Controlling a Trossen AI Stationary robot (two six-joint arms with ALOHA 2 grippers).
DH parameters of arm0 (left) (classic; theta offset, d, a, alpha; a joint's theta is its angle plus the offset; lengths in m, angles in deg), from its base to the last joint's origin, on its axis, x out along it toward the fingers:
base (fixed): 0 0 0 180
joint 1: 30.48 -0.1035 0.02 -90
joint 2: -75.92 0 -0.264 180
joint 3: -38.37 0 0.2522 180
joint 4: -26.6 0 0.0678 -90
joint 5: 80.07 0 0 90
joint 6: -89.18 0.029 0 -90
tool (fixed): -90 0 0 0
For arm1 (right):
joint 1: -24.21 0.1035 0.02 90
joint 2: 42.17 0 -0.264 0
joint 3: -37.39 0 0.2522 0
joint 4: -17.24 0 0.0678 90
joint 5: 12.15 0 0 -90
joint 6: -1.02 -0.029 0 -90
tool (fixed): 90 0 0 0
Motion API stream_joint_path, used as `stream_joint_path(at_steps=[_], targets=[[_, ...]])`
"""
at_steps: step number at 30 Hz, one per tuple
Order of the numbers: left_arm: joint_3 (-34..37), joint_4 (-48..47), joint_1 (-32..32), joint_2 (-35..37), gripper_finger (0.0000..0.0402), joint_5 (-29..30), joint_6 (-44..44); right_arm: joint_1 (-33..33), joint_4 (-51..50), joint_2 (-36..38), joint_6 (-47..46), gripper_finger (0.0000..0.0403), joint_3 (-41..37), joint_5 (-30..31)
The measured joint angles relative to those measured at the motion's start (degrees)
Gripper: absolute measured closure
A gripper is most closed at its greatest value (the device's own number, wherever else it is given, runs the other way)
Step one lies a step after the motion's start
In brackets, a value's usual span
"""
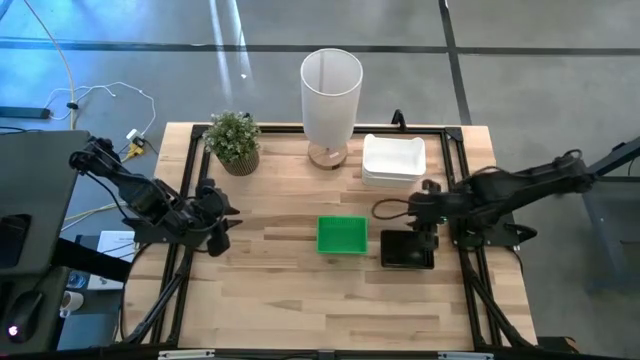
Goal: Stack baskets by color
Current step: Return to Home Position
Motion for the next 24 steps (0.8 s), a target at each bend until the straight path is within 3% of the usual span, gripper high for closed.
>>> stream_joint_path(at_steps=[11,17,24], targets=[[12.1,23.4,0.0,3.0,0.0296,-0.6,14.3,13.4,12.6,11.8,0.3,0.0279,-3.5,18.4],[19.1,39.0,0.0,5.9,0.0296,-5.9,21.8,17.2,20.6,14.0,-1.7,0.0279,-11.7,19.8],[27.6,49.9,0.0,10.7,0.0296,-8.8,28.9,20.3,33.8,15.0,-4.2,0.0279,-23.0,19.9]])
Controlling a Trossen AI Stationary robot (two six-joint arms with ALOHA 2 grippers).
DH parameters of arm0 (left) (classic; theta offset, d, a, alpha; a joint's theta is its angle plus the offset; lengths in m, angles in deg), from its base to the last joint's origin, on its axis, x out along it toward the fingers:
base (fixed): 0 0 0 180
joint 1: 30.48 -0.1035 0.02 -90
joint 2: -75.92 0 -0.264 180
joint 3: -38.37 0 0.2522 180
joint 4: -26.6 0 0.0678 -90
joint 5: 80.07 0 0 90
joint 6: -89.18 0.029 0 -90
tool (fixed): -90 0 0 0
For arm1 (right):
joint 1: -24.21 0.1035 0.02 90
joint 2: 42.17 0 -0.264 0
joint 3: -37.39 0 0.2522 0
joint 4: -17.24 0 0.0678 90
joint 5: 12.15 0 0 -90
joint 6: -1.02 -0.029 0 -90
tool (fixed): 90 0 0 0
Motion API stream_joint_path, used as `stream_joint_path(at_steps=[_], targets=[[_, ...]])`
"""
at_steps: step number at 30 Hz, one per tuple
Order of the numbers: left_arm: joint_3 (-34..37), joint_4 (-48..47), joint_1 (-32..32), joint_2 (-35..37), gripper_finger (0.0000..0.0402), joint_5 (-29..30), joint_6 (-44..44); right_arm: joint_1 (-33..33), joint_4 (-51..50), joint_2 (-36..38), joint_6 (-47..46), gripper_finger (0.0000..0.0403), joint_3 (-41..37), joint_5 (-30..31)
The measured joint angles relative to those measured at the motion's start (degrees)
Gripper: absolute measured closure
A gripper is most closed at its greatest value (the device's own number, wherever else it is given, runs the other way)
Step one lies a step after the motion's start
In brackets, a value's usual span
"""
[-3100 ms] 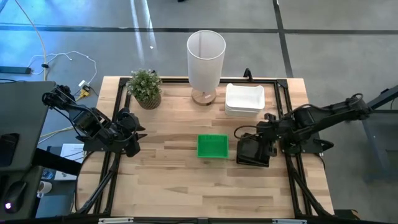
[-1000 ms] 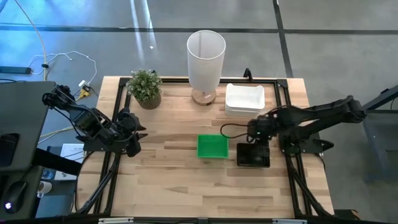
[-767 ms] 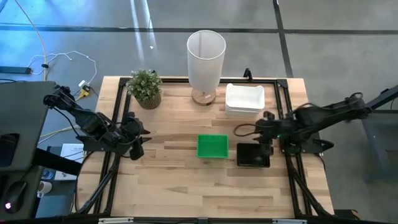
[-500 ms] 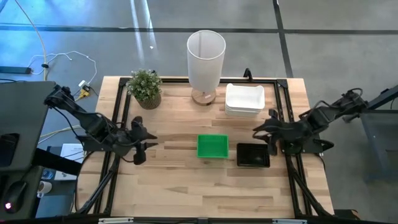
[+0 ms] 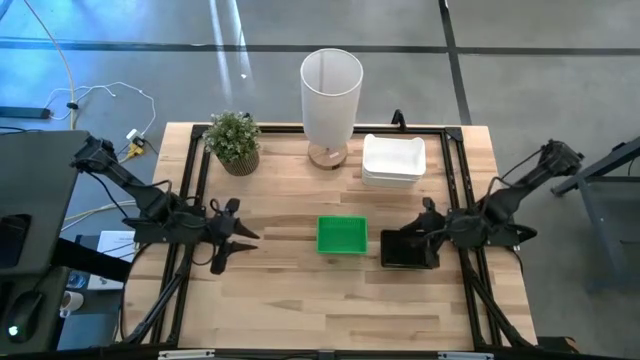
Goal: Stack baskets by color
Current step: Return to Home Position
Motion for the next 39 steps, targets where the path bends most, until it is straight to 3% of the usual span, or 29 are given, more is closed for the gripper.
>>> stream_joint_path(at_steps=[7,18,29,35,39], targets=[[9.5,5.4,0.0,7.8,0.0296,-0.3,-0.3,1.9,8.3,2.8,-2.2,0.0279,-7.0,1.2],[23.4,20.1,0.0,20.6,0.0296,-0.4,9.2,5.6,8.7,10.2,4.4,0.0279,-7.7,5.6],[27.9,20.8,0.0,31.4,0.0296,-0.4,18.9,6.1,6.9,25.4,17.2,0.0279,-7.7,8.3],[30.0,19.8,0.0,36.5,0.0296,-1.5,21.2,6.1,7.3,34.1,21.3,0.0279,-7.9,2.9],[30.4,19.1,0.0,38.1,0.0296,-3.0,21.1,6.1,12.2,38.2,22.7,0.0279,-12.5,-3.2]])
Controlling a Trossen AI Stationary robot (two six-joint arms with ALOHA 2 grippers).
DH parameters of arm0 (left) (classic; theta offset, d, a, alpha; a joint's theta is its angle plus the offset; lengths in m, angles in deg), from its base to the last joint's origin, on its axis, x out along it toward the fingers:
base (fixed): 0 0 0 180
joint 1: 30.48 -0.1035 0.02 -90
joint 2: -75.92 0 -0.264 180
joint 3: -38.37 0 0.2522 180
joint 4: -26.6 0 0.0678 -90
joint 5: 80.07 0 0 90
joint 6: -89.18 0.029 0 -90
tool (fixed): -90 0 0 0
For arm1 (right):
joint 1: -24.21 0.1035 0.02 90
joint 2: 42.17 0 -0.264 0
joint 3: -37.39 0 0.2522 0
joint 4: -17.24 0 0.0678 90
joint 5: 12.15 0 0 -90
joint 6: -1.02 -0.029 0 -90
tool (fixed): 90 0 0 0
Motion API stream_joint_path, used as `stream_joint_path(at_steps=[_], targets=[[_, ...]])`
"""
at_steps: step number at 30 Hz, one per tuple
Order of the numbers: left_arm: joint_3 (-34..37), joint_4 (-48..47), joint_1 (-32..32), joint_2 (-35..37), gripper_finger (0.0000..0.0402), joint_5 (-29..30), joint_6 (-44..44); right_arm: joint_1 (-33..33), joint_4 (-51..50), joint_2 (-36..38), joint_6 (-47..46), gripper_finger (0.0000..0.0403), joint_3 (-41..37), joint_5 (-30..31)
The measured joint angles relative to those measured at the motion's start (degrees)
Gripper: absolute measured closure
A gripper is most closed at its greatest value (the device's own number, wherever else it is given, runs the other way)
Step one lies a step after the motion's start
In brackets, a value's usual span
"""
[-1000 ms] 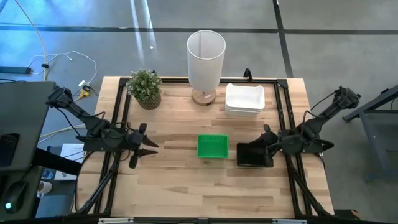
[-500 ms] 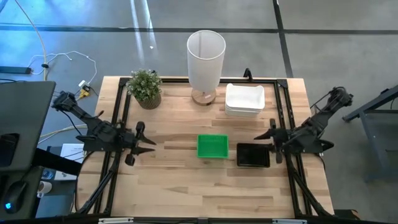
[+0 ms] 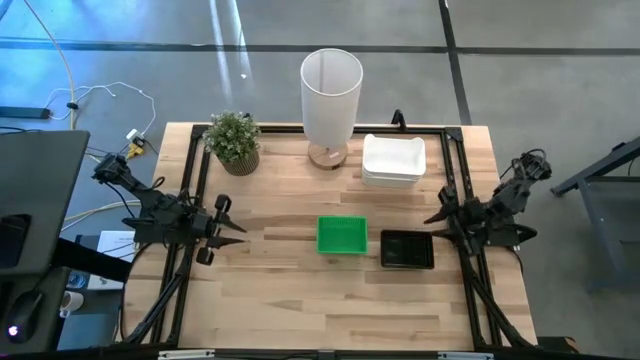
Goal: Stack baskets by color
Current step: Return to Home Position
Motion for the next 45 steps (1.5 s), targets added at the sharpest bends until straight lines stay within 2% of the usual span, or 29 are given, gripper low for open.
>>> stream_joint_path(at_steps=[13,24,45], targets=[[0.0,-0.2,0.0,0.4,0.0296,-0.8,3.5,0.0,18.2,1.3,-1.5,0.0279,-15.4,-6.6],[0.0,-0.2,0.0,0.3,0.0296,-0.4,3.6,0.0,15.5,1.2,1.0,0.0279,-15.3,-3.3],[0.0,-0.2,0.0,0.3,0.0296,-0.4,3.5,0.0,15.4,0.5,1.0,0.0279,-15.3,-3.7]])
